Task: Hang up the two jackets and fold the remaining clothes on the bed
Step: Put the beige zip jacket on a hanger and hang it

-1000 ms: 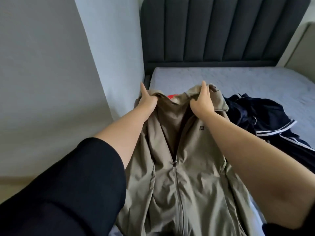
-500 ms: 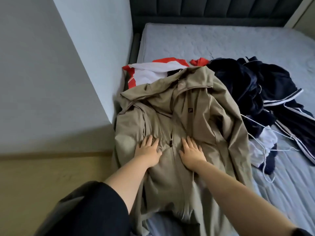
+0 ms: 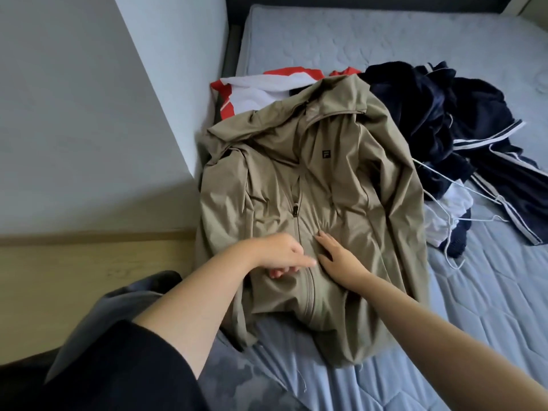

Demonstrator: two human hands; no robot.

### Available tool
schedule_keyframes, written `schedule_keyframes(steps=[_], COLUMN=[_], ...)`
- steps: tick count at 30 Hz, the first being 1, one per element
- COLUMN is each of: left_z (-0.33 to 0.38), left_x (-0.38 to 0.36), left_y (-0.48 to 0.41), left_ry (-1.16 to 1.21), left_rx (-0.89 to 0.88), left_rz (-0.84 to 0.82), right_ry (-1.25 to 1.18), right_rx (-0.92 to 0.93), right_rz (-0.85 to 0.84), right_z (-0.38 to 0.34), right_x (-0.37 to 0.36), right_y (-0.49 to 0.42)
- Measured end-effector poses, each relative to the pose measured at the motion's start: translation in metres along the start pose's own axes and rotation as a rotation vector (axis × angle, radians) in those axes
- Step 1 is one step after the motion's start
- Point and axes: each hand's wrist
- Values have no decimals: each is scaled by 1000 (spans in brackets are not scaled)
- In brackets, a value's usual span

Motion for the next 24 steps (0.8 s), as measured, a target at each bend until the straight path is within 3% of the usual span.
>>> schedule_keyframes(steps=[1,3,5,7,9,11,13,15,16,18,20,22,23,24], left_z=[3,-5,-21,-31,-36,-42,-51,-63,-68,-68,-56,-42,-37,-33], left_x=[-8,-24,-44,-57,-61,-57,-46,-37,-33,-30,-34,-45,-51,-58], left_y=[8,18,23,22,21,22,27,36,40,50,54,53,48,44], left_ry=[-54,-405,-708,-751,-621,-272,182,373,296,-196,-598,-744,-740,-717], left_rx=[-15,-36,-32,-43,-33,49,66,75,115,219,-22,-335,-359,-275], left_rz=[-108,-175,-125,37,197,279,256,310,408,723,996,940,808,653], right_ry=[-19,-62,-118,-96,148,405,333,116,52,-1,143,337,391,418], right_rx=[-4,-30,-43,10,77,108,106,84,50,-34,-77,-18,31,82], right_rz=[-6,-10,-60,-191,-309,-312,-243,-94,15,223,404,482,503,510], right_z=[1,-2,-7,-13,-16,-15,-15,-20,-22,-21,-23,-24,-26,-29], right_x=[1,7,13,16,5,-10,-11,-3,3,13,17,14,10,7], right_y=[9,25,37,51,66,71,66,53,45,27,15,9,8,9])
Point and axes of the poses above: each hand's wrist, its own y-axis away from the middle knuckle, its own x-axis out of the back of the hand, z = x × y, and after that the axes turned 3 degrees about -x, right-handed
